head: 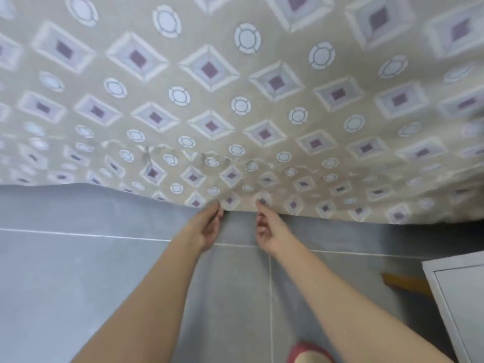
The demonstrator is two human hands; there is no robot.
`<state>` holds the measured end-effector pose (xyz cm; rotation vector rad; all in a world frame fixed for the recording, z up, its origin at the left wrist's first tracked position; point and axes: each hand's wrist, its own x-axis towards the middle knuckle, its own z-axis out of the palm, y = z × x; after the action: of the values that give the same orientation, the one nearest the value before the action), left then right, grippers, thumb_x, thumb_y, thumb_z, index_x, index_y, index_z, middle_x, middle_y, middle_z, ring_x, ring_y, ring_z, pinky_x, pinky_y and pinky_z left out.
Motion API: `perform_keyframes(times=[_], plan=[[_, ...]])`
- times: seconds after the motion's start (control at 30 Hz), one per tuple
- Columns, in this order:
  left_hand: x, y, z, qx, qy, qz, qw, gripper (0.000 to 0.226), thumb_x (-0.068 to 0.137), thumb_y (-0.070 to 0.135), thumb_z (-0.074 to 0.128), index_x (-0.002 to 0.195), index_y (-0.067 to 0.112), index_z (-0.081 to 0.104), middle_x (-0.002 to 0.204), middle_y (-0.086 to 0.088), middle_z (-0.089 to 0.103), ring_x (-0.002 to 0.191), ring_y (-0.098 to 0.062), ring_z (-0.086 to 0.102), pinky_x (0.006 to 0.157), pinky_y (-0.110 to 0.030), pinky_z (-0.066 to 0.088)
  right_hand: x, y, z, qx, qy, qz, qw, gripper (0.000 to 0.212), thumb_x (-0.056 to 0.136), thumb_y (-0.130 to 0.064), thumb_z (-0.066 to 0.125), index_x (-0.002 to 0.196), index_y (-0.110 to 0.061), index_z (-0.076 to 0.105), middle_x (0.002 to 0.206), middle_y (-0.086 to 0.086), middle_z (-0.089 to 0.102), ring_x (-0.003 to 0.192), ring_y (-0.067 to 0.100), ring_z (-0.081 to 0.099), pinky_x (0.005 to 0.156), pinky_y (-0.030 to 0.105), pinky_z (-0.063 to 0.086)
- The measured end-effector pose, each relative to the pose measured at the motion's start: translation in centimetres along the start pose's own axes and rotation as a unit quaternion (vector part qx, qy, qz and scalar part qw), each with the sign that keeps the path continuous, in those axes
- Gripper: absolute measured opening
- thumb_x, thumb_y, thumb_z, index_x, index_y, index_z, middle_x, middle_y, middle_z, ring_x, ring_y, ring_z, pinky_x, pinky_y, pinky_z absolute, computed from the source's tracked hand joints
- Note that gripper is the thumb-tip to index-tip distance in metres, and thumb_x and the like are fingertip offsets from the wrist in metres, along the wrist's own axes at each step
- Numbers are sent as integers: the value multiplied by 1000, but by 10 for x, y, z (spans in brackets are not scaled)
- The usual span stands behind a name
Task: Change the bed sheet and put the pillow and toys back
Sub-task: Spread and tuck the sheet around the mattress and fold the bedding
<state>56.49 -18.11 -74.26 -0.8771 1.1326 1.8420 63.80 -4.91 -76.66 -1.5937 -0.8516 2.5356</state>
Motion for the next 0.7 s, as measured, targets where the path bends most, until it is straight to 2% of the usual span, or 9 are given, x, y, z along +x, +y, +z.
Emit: perform_keyframes(times=[0.1,0.17,0.23,0.37,0.5,0.6,0.7], plan=[[-2,6,-10,10,51,24,998,13,87,18,68,81,10,60,74,-2,64,50,-7,60,39,-11,45,5,10,10,-64,38,0,997,17,84,-23,73,93,-16,60,71,-3,58,33,-2,51,27,12,21],[1,6,-12,35,81,48,995,14,86,17,70,82,7,60,76,-5,63,49,-9,59,39,-13,46,9,12,12,-101,70,-15,992,21,84,-19,74,98,-11,60,74,2,62,32,-1,52,25,13,21],[6,6,-12,47,102,64,992,15,84,14,72,82,6,60,70,-7,65,48,-11,61,41,-13,48,13,11,14,-101,89,-25,991,16,83,-13,73,89,-9,59,70,3,63,31,1,54,26,12,20],[16,5,-16,22,127,95,987,17,83,4,71,73,1,58,43,-3,62,40,-12,61,45,-18,53,21,14,17,-78,96,-14,992,18,85,-8,71,75,-10,56,69,3,62,32,1,56,25,13,20],[23,4,-18,35,145,96,984,17,83,5,72,72,2,59,50,-6,64,53,-15,62,39,-15,48,29,19,18,-71,98,-10,993,18,85,-9,71,74,-9,56,71,4,61,33,1,55,25,13,21],[26,1,-11,34,156,102,982,20,84,8,70,70,2,57,62,-10,63,49,-15,59,40,-16,50,28,18,17,-68,90,-7,994,15,86,-11,70,77,-10,58,73,3,63,43,3,59,26,13,21],[25,-6,-1,20,148,100,984,21,84,10,71,70,3,56,49,-9,63,53,-18,59,46,-22,52,20,16,9,-84,64,6,994,13,84,-17,72,82,-12,61,75,0,66,43,3,62,26,13,21]])
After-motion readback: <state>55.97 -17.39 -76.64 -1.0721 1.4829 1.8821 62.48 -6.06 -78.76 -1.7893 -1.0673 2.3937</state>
